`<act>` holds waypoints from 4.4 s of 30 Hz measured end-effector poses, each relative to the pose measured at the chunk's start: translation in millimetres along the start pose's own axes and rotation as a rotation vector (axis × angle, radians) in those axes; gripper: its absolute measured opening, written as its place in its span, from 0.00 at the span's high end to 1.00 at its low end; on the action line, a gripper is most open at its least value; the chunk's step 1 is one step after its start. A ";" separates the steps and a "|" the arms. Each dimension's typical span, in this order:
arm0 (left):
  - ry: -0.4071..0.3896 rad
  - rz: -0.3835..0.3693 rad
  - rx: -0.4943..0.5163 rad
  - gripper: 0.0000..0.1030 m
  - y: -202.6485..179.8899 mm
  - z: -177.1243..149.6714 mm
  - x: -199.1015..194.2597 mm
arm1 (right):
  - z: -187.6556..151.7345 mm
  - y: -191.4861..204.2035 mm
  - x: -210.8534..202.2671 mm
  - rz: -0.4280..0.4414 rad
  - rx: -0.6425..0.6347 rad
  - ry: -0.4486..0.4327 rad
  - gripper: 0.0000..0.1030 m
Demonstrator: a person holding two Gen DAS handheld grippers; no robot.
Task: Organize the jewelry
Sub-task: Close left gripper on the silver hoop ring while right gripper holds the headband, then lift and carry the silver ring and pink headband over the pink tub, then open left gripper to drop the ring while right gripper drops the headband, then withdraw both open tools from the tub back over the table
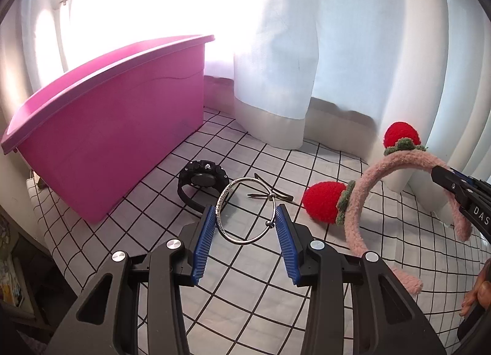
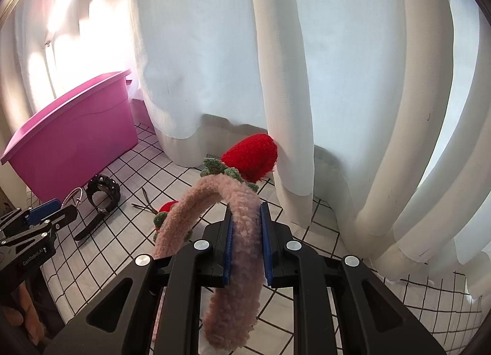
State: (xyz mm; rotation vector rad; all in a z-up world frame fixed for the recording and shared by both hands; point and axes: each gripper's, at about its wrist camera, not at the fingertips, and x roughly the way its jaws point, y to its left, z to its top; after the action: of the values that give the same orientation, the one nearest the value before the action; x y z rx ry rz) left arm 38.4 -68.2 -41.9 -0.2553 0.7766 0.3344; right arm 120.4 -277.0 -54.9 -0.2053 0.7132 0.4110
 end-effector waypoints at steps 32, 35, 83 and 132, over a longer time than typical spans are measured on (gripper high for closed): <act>-0.227 0.144 -0.120 0.62 158.9 110.2 -114.1 | 177.3 137.0 -79.2 0.257 -0.087 -0.295 0.85; -0.223 0.145 -0.132 0.62 186.6 124.6 -102.5 | 190.2 163.8 -69.9 0.261 -0.100 -0.301 0.85; 0.196 0.067 -0.215 0.20 322.9 159.8 58.7 | 233.9 336.5 115.3 0.197 -0.256 0.125 0.39; 0.050 0.029 -0.213 0.12 144.0 53.1 -66.2 | 65.9 87.5 -31.4 0.133 -0.062 0.103 0.31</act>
State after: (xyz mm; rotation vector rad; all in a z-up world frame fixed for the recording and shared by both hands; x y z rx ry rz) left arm -27.1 69.0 27.5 -0.4545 0.7947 0.4402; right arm 100.2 -186.4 11.1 -0.2400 0.8188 0.5529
